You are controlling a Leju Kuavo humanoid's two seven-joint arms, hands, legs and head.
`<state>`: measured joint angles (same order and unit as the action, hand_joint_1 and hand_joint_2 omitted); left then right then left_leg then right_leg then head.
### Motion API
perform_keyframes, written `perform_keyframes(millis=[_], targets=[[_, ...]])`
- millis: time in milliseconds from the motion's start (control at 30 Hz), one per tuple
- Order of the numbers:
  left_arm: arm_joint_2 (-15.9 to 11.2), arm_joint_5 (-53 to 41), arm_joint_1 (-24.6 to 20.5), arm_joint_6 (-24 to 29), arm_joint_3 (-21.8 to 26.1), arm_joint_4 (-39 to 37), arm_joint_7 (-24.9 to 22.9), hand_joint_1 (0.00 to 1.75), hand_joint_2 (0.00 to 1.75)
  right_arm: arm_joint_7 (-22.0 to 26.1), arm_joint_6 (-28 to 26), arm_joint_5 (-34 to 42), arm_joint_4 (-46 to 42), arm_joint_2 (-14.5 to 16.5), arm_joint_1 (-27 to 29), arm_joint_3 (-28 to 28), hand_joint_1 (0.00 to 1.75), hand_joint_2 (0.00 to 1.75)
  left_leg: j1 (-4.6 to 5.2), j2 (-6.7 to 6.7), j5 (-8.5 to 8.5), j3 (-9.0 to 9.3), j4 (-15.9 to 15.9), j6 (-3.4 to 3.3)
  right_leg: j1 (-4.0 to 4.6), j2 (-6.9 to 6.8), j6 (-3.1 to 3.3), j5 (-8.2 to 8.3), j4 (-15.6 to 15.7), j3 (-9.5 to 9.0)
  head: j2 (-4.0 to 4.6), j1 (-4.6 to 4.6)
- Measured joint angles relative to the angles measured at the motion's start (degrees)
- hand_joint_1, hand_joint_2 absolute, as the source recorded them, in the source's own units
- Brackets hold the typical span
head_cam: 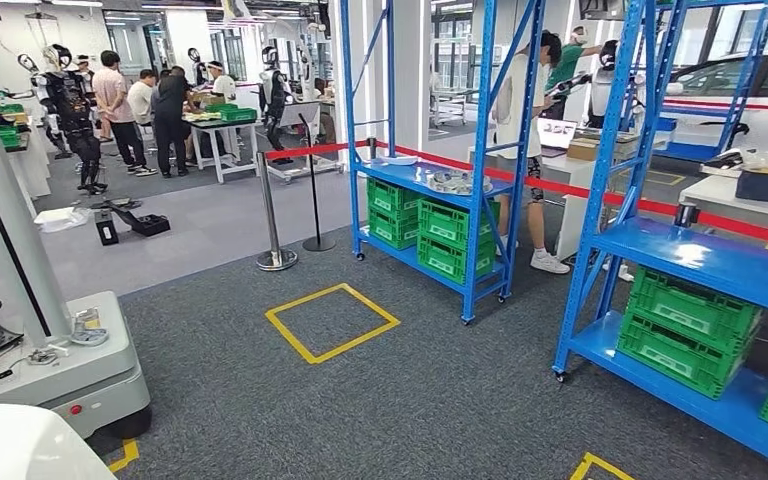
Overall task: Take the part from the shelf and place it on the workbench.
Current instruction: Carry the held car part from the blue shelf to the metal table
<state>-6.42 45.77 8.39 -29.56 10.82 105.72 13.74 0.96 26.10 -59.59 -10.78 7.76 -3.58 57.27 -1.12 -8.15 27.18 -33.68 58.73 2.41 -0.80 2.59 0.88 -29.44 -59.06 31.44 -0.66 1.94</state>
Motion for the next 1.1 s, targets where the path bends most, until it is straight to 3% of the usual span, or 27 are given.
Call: perform_keyframes(millis=[33, 100, 167, 200, 233, 267, 333, 400, 467, 500, 567, 633, 700, 733, 800, 867, 933, 967, 1000, 1033, 1100], targets=[[-0.7, 0.4, 0.1, 0.2, 0.5, 0.1, 1.4, 1.75, 1.75, 0.1, 0.0, 0.6, 0.0, 0.1, -0.1, 0.0, 0.0, 1.75, 0.05, 1.53, 0.74, -0.65, 1.1, 0.27, -0.05, -0.81, 0.49, 0.21, 0.3, -0.03, 0.0, 0.04], [-3.3, 1.7, -0.7, 0.2, 1.5, -0.8, 3.9, 1.75, 1.75, 0.0, 0.0, 1.8, 0.0, 0.2, -0.1, 0.2, 0.0, 1.75, 0.21, 5.73, 4.04, -3.13, 6.5, 0.64, 0.14, -2.49, 1.13, 0.39, 0.5, 0.05, 0.0, 0.11], [-5.3, 2.2, -2.2, -0.5, 2.6, -2.7, 4.5, 1.75, 1.75, -0.6, 0.0, 2.5, 0.0, 0.3, 0.1, 0.5, 0.0, 1.75, 0.19, 7.43, 7.11, -6.03, 13.1, 0.95, 0.41, -4.4, 1.37, 0.34, 0.4, 0.17, 0.0, 0.11], [-5.6, 1.6, -2.6, -0.8, 3.0, -3.7, 4.6, 1.75, 1.75, -0.8, 0.0, 2.8, 0.0, 0.4, 0.1, 0.6, 0.0, 1.75, 0.18, 7.66, 7.33, -6.46, 14.5, 1.01, 0.48, -5.33, 1.4, 0.32, 0.4, 0.21, 0.0, 0.11], [-5.8, 0.8, -2.9, -0.9, 3.3, -4.6, 4.7, 1.75, 1.75, -0.9, 0.0, 3.1, 0.0, 0.6, 0.0, 0.7, 0.0, 1.75, 0.18, 7.91, 6.47, -5.77, 13.8, 1.01, 0.52, -6.2, 1.42, 0.28, 0.3, 0.23, 0.0, 0.11], [-5.9, 0.0, -3.1, -1.0, 3.6, -5.1, 4.7, 1.75, 1.75, -0.8, 0.0, 3.4, 0.0, 0.8, -0.1, 1.0, 0.0, 1.75, 0.19, 8.36, 4.89, -4.09, 11.1, 0.96, 0.54, -7.0, 1.41, 0.23, 0.3, 0.24, 0.0, 0.11], [-6.0, -1.2, -3.8, -1.1, 4.3, -5.6, 4.7, 1.75, 1.75, -0.7, 0.0, 3.9, 0.0, 1.3, -0.3, 1.4, 0.0, 1.75, 0.39, 10.64, 2.05, 0.17, 3.5, 0.49, 0.71, -8.41, 1.18, 0.01, -0.1, 0.19, 0.0, 0.11], [-6.0, -1.9, -4.5, -1.1, 5.0, -5.9, 4.2, 1.75, 1.75, -1.2, 0.0, 4.1, 0.0, 1.6, -0.4, 1.8, 0.0, 1.75, 0.74, 11.99, 1.26, 1.93, -0.2, -0.28, 0.9, -9.59, 0.69, -0.18, -0.2, 0.04, 0.0, 0.1], [-6.0, -2.4, -4.8, -1.1, 5.4, -6.2, 3.5, 1.75, 1.75, -2.1, 0.0, 4.1, 0.0, 2.0, -0.5, 2.0, 0.0, 1.75, 0.83, 10.86, 1.04, 1.82, -0.4, -1.0, 0.98, -10.77, 0.07, -0.27, -0.1, -0.31, 0.0, 0.1], [-6.0, -2.7, -4.9, -1.1, 5.6, -6.4, 3.2, 1.75, 1.75, -2.4, 0.0, 4.3, 0.0, 2.1, -0.5, 2.0, 0.0, 1.75, 0.67, 10.13, 0.85, 1.93, -0.6, -1.28, 0.92, -10.62, -0.31, -0.46, -0.2, -0.48, 0.0, 0.1], [-6.0, -3.2, -5.4, -1.0, 6.0, -6.8, 3.3, 1.75, 1.75, -2.5, 0.0, 4.9, 0.0, 2.4, -0.6, 2.4, 0.0, 1.75, 0.23, 8.81, 0.34, 2.08, -0.9, -1.85, 0.73, -7.62, -0.98, -2.31, -2.7, 0.44, 0.0, 0.08], [-6.0, -3.5, -6.0, -1.0, 6.1, -7.3, 3.6, 1.75, 1.75, -2.2, 0.0, 5.6, 0.0, 2.5, -0.5, 3.0, 0.0, 1.75, 0.06, 7.55, 0.05, 1.74, -0.9, -2.21, 0.47, -3.9, -1.34, -5.92, -9.5, 3.74, 0.0, 0.05], [-6.0, -3.6, -6.4, -1.0, 6.1, -7.9, 3.7, 1.75, 1.75, -1.9, 0.0, 5.9, 0.0, 2.6, -0.3, 3.5, 0.0, 1.75, 0.06, 6.02, -0.09, 1.42, -0.8, -2.3, 0.41, -2.94, -1.43, -7.71, -15.4, 6.8, 0.0, 0.05], [-6.0, -3.6, -6.6, -1.0, 6.1, -8.2, 3.7, 1.75, 1.75, -1.8, 0.0, 6.0, 0.0, 2.6, -0.2, 3.7, 0.0, 1.75, 0.04, 5.19, -0.14, 1.34, -0.8, -2.25, 0.38, -2.82, -1.41, -6.93, -15.6, 6.99, 0.0, 0.05], [-6.0, -3.7, -6.9, -0.7, 6.1, -8.8, 3.6, 1.75, 1.75, -1.9, 0.0, 5.9, 0.0, 2.6, -0.2, 3.9, 0.0, 1.75, -0.06, 3.56, -0.17, 1.28, -0.5, -2.0, 0.22, -1.83, -1.26, -2.93, -9.7, 4.43, 0.0, 0.05], [-6.0, -4.2, -7.7, 0.0, 6.1, -9.3, 3.8, 1.75, 1.75, -2.2, 0.0, 5.7, 0.0, 2.6, -0.3, 4.1, 0.0, 1.75, -0.05, 2.07, -0.13, 0.92, -0.1, -1.36, 0.0, 0.77, -1.06, -0.19, -2.9, 1.46, 0.0, 0.05], [-5.9, -5.3, -8.3, 0.8, 6.1, -9.7, 4.1, 1.75, 1.75, -2.3, 0.0, 5.8, 0.0, 2.6, -0.4, 4.3, 0.0, 1.75, -0.15, 0.74, -0.33, 0.31, -0.1, -0.47, 0.08, 1.75, -0.76, 0.12, -0.6, 0.63, 0.0, 0.05], [-5.8, -6.0, -8.4, 1.2, 6.1, -9.7, 4.3, 1.75, 1.75, -2.3, 0.0, 5.9, 0.0, 2.6, -0.4, 4.4, 0.0, 1.75, -0.27, 0.03, -0.54, 0.03, -0.3, 0.0, 0.12, 0.95, -0.47, 0.26, -0.5, 0.64, 0.0, 0.04], [-5.7, -6.5, -8.3, 1.5, 6.1, -9.7, 4.4, 1.75, 1.75, -2.3, 0.0, 5.9, 0.0, 2.6, -0.4, 4.5, 0.0, 1.75, -0.37, 0.22, -0.61, -0.18, -0.3, 0.32, 0.11, 0.22, -0.08, 0.42, -0.3, 0.58, 0.0, 0.04], [-5.6, -7.0, -8.4, 1.8, 6.1, -9.6, 4.4, 1.75, 1.75, -2.3, 0.0, 6.0, 0.0, 2.6, -0.4, 4.5, 0.0, 1.75, -0.32, 1.35, -0.26, -0.57, 0.1, 0.57, 0.06, -0.56, 0.36, 0.57, 0.0, 0.5, 0.0, 0.06], [-5.4, -7.7, -8.6, 2.2, 6.2, -9.6, 4.5, 1.75, 1.75, -2.1, 0.0, 6.2, 0.0, 2.6, -0.4, 4.6, 0.0, 1.75, -0.14, 5.19, 2.42, -2.52, 4.4, 0.81, 0.0, -2.2, 1.06, 0.77, 0.4, 0.43, 0.0, 0.09]])
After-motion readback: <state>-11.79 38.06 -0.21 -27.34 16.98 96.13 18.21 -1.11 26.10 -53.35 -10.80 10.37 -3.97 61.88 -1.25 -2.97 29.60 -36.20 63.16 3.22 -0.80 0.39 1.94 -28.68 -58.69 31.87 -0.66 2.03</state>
